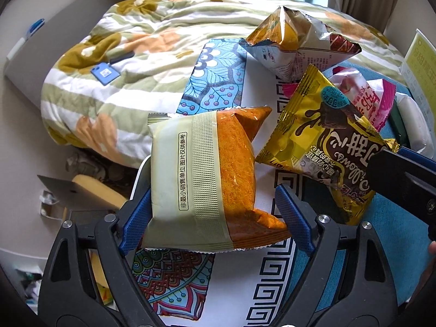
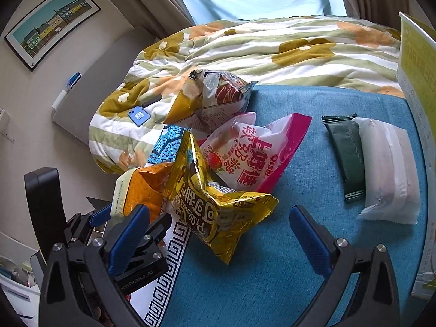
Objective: Organize snacks
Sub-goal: 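Grasp the cream-and-orange bread bag with the left tool while the right tool grasps the gold chocolate bag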
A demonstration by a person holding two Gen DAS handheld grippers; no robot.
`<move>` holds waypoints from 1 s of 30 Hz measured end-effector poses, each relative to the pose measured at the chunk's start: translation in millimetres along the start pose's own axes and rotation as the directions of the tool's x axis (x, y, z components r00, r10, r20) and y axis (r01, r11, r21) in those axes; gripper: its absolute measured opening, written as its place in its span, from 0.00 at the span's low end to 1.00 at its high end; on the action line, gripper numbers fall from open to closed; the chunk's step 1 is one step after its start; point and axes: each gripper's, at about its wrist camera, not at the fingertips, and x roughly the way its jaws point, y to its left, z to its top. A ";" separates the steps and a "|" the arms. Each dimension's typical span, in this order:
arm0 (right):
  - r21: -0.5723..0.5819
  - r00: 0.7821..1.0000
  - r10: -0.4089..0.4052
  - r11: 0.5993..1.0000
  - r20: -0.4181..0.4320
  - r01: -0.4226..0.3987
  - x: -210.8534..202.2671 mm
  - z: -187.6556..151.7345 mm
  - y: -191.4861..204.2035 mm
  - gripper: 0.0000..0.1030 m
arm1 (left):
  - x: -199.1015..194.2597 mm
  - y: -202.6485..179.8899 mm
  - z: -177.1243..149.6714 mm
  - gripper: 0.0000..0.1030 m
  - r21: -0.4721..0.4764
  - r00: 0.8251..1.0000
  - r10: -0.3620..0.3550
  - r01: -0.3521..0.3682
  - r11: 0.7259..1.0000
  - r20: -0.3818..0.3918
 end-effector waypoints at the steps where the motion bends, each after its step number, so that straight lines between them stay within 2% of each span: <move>1: -0.001 1.000 0.005 1.000 -0.004 -0.005 2.4 -0.1 -0.4 0.99 | 1.6 -0.3 1.0 0.82 0.001 1.000 0.001 -0.001 1.000 -0.004; 8: 0.000 1.000 0.020 1.000 -0.024 -0.020 18.9 2.3 0.9 0.99 | 7.3 -3.2 3.9 0.81 0.023 1.000 0.025 -0.025 0.999 -0.007; 13: 0.017 0.999 0.021 1.000 -0.036 -0.020 27.9 2.3 -3.4 0.97 | 7.2 -3.0 5.4 0.72 0.049 1.000 0.019 -0.019 0.999 -0.004; 16: 0.016 0.999 0.021 1.000 -0.046 -0.020 33.6 2.1 -6.2 0.89 | 6.4 -2.9 5.5 0.70 0.056 1.000 0.011 -0.011 0.998 -0.010; 21: -0.008 1.000 -0.004 1.000 -0.030 0.004 33.9 2.0 -3.4 0.82 | 6.8 -3.2 7.7 0.70 0.069 1.000 -0.001 0.003 0.998 -0.031; 23: -0.014 1.000 -0.011 1.000 -0.029 0.010 33.9 0.9 -1.9 0.73 | 6.2 -2.3 7.2 0.69 0.071 0.999 -0.010 0.012 0.997 -0.033; 27: -0.020 0.999 -0.006 1.000 -0.041 0.005 33.0 -2.3 0.1 0.61 | 3.4 -1.2 6.5 0.62 0.079 0.999 -0.027 0.029 0.996 -0.031; 28: -0.020 0.999 -0.005 1.000 -0.043 0.004 32.9 -3.4 1.2 0.54 | 2.8 -0.9 6.0 0.61 0.082 0.999 -0.032 0.034 0.996 -0.031; 30: -0.010 0.999 -0.007 1.000 -0.043 0.006 32.1 -5.8 2.2 0.54 | 1.5 -1.3 5.0 0.61 0.092 0.999 -0.039 0.042 0.995 -0.032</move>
